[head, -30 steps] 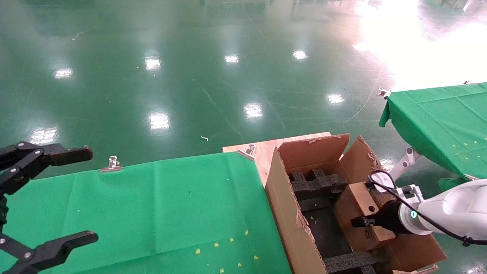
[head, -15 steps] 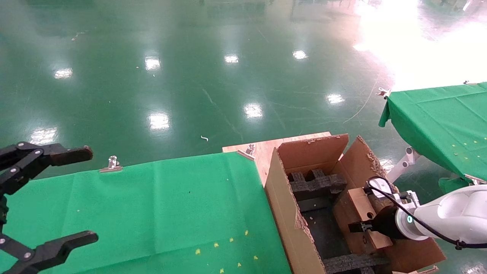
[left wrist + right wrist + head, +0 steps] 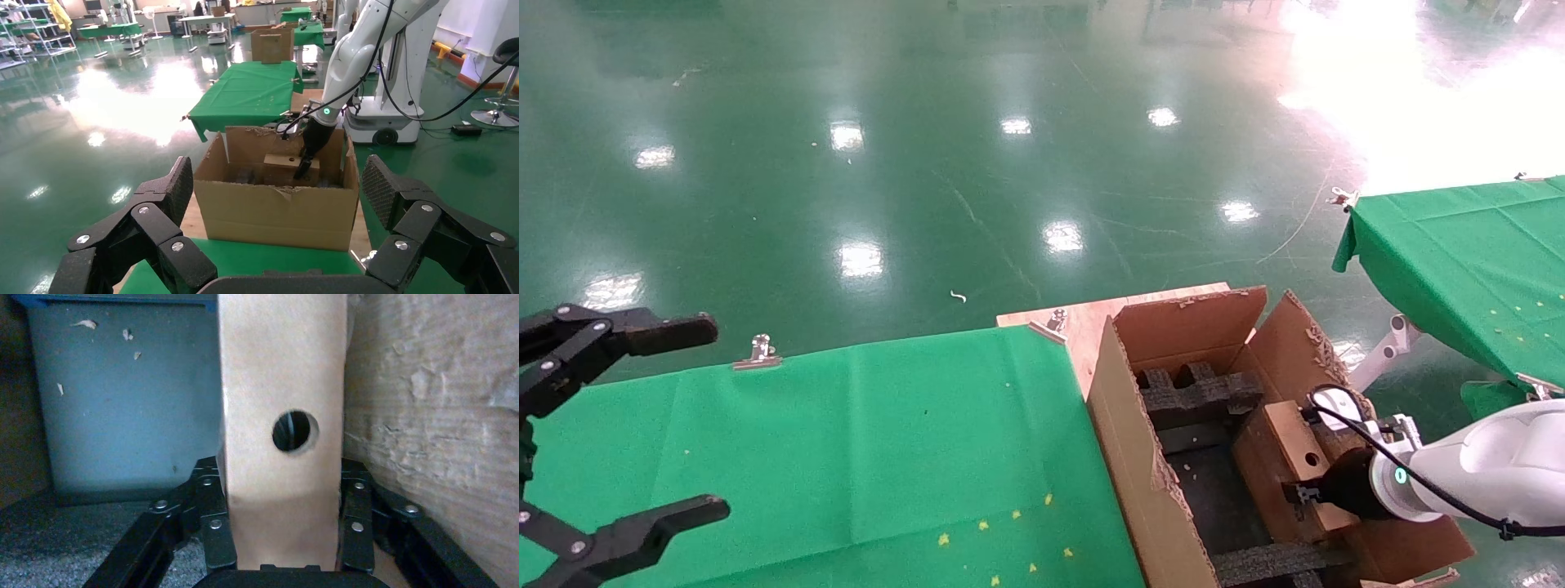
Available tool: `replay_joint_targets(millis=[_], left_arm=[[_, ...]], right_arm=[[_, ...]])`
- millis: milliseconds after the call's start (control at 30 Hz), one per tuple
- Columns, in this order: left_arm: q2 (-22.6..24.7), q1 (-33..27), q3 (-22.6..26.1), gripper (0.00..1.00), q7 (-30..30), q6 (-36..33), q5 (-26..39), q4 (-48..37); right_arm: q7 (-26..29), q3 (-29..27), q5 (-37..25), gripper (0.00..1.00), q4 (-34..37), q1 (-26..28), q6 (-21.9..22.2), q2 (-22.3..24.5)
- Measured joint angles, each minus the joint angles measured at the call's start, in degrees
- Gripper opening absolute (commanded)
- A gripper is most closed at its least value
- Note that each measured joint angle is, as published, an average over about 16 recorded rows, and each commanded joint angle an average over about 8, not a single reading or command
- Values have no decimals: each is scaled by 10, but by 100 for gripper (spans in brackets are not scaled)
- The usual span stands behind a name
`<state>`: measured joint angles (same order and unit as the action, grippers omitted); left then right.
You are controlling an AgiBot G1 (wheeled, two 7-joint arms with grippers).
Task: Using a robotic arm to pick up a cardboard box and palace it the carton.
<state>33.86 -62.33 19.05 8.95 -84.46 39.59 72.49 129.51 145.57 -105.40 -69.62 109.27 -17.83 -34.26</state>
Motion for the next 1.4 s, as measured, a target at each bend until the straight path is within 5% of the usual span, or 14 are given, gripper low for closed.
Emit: replay_joint_targets(millis=[667,1167,1400], left_arm=[[0,0,0,100,0,0,0,0],[0,0,0,100,0,0,0,0],[0,0,0,100,0,0,0,0]], right_arm=[[2,-26,-33,100,-35,90,5,26],[4,-74,-1,100,-87,154,195,37],[1,-85,12,100,-89,150,241,34]])
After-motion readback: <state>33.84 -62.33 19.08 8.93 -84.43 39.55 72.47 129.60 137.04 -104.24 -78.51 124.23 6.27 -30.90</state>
